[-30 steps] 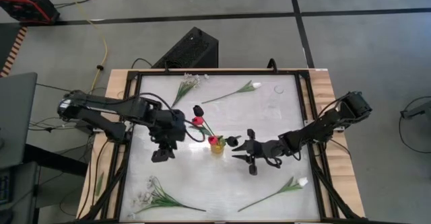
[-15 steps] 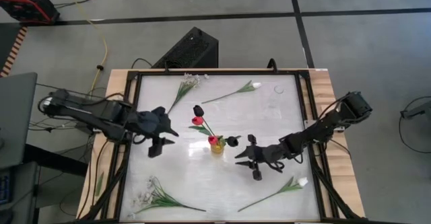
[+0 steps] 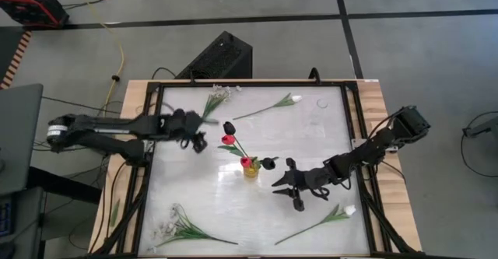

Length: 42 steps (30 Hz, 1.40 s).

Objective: Sort flowers into vase by color
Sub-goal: Put the top white flowers into the transparent vase

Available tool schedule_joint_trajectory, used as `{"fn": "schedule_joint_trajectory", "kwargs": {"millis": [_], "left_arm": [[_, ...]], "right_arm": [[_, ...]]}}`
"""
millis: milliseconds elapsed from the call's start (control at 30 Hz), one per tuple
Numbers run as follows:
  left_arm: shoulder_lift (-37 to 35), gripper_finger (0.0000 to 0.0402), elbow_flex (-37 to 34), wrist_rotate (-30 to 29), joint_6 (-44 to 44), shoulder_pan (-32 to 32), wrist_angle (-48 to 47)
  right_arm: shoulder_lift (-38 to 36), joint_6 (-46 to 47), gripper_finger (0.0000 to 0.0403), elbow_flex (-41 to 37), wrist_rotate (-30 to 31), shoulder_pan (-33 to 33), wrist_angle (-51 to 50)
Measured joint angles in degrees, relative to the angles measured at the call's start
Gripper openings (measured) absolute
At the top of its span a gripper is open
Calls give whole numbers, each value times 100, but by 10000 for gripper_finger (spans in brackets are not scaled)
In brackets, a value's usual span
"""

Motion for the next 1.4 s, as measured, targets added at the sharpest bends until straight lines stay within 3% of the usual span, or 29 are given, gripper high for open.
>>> {"fn": "schedule_joint_trajectory", "kwargs": {"millis": [133, 300, 367, 533, 733, 967, 1167, 1400], "left_arm": [[500, 176, -6, 215, 104, 1198, 143], [1329, 176, -9, 1177, 573, 2075, 737], [1640, 176, -9, 1424, 688, 2219, 957], [2287, 176, -4, 1400, 783, 2332, 1177], [2545, 160, 13, 1368, 907, 2313, 1040], [1967, 14, -36, 1393, 867, 2299, 657], [837, 3, -106, 1154, 685, 1830, 919], [-479, 1, -567, 1011, 338, 1201, 2587]], "right_arm": [[0, 185, 132, 0, 0, -27, -6], [0, 296, 132, 0, 0, -1, -68], [0, 296, 132, 0, 0, 29, -76], [0, 295, 132, 1, 0, 25, -248], [0, 270, 132, 1, 4, 8, -368], [0, 262, 132, 1, 12, 10, -341], [0, 394, 132, 0, 19, 10, -309], [2, 377, 132, 2, 19, -162, -260]]}}
